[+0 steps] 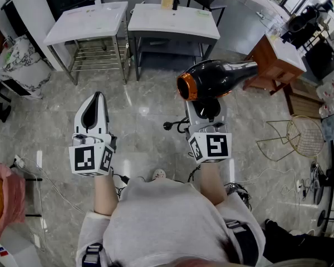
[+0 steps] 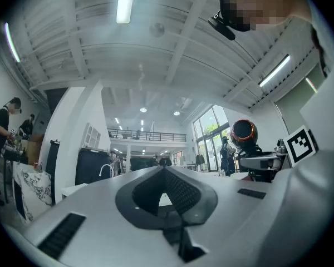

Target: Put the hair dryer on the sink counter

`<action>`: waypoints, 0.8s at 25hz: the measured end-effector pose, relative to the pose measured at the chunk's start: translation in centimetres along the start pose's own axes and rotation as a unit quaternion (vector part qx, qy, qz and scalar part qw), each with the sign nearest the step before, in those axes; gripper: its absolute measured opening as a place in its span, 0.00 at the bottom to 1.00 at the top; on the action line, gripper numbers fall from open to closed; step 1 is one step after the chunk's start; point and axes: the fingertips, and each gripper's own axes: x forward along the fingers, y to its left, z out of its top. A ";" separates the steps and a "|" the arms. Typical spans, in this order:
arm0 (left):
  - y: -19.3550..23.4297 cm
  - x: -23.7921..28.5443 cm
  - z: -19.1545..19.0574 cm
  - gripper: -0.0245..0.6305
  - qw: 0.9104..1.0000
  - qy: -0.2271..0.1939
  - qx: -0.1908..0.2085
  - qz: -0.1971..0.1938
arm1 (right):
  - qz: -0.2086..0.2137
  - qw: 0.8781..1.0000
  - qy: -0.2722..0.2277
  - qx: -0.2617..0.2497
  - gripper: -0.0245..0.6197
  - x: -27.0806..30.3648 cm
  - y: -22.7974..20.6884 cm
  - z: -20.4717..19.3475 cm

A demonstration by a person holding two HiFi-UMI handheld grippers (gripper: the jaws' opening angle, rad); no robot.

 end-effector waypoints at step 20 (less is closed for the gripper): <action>-0.4 0.9 -0.6 0.05 1.000 -0.013 -0.006 0.005 | 0.006 1.000 -0.007 -0.004 0.42 0.4 -0.4 -0.7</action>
